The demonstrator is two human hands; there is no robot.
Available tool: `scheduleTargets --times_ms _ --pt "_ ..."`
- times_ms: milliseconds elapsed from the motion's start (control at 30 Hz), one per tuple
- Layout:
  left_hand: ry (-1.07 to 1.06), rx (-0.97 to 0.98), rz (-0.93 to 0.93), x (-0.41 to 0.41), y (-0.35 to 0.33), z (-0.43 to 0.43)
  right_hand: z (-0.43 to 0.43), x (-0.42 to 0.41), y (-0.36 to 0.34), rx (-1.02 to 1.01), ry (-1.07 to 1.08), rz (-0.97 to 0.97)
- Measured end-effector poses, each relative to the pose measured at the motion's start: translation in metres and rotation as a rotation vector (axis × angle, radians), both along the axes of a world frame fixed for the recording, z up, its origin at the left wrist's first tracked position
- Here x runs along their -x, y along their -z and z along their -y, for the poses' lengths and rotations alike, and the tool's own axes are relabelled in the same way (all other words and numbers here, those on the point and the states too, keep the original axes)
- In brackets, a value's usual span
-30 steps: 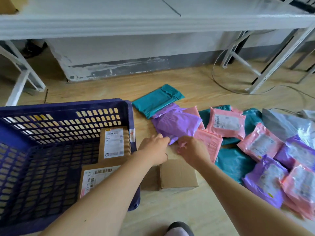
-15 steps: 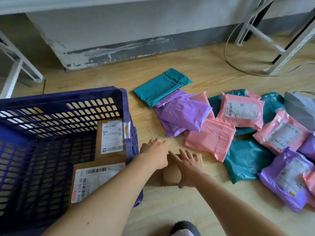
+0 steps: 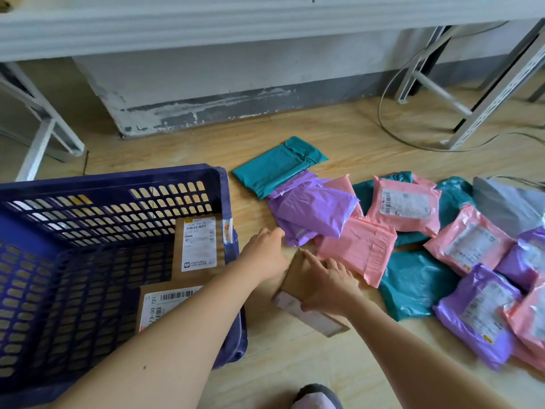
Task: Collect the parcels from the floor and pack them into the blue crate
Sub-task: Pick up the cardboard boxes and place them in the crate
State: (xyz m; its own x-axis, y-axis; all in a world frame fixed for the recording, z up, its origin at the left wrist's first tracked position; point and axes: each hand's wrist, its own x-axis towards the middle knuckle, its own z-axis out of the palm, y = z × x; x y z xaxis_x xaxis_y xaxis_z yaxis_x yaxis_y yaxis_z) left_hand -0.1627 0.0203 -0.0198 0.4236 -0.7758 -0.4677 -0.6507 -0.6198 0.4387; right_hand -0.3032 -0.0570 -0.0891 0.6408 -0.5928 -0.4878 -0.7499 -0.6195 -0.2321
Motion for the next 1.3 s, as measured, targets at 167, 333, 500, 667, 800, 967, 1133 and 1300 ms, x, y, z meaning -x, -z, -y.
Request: scheduleTargets --times_ms 167,333,500,667,800,967,1133,1300 --pt "-0.229 0.159 -0.133 -0.010 -0.032 -0.010 0.004 -0.008 -0.037 -0.208 0.254 0.141" --pt "-0.338 0.259 -0.219 -0.020 -0.066 -0.029 -0.001 -0.017 -0.093 -0.272 0.353 0.308" --pt "-0.390 0.297 -0.305 -0.034 -0.098 -0.057 -0.020 -0.030 -0.141 -0.170 0.330 0.406" --pt "-0.493 0.342 -0.416 -0.045 -0.107 -0.082 -0.034 -0.040 -0.185 -0.089 0.373 0.498" --pt "-0.570 0.386 -0.560 -0.052 -0.117 -0.098 -0.054 -0.064 -0.214 -0.220 0.489 0.715" --pt "-0.704 0.509 -0.783 -0.068 -0.127 -0.119 -0.089 -0.108 -0.225 -0.496 0.549 0.811" --pt "-0.830 0.562 -0.920 -0.086 -0.123 -0.140 -0.110 -0.146 -0.212 -0.661 0.599 0.755" --pt "-0.901 0.564 -0.897 -0.104 -0.098 -0.144 -0.115 -0.178 -0.180 -0.661 0.570 0.708"
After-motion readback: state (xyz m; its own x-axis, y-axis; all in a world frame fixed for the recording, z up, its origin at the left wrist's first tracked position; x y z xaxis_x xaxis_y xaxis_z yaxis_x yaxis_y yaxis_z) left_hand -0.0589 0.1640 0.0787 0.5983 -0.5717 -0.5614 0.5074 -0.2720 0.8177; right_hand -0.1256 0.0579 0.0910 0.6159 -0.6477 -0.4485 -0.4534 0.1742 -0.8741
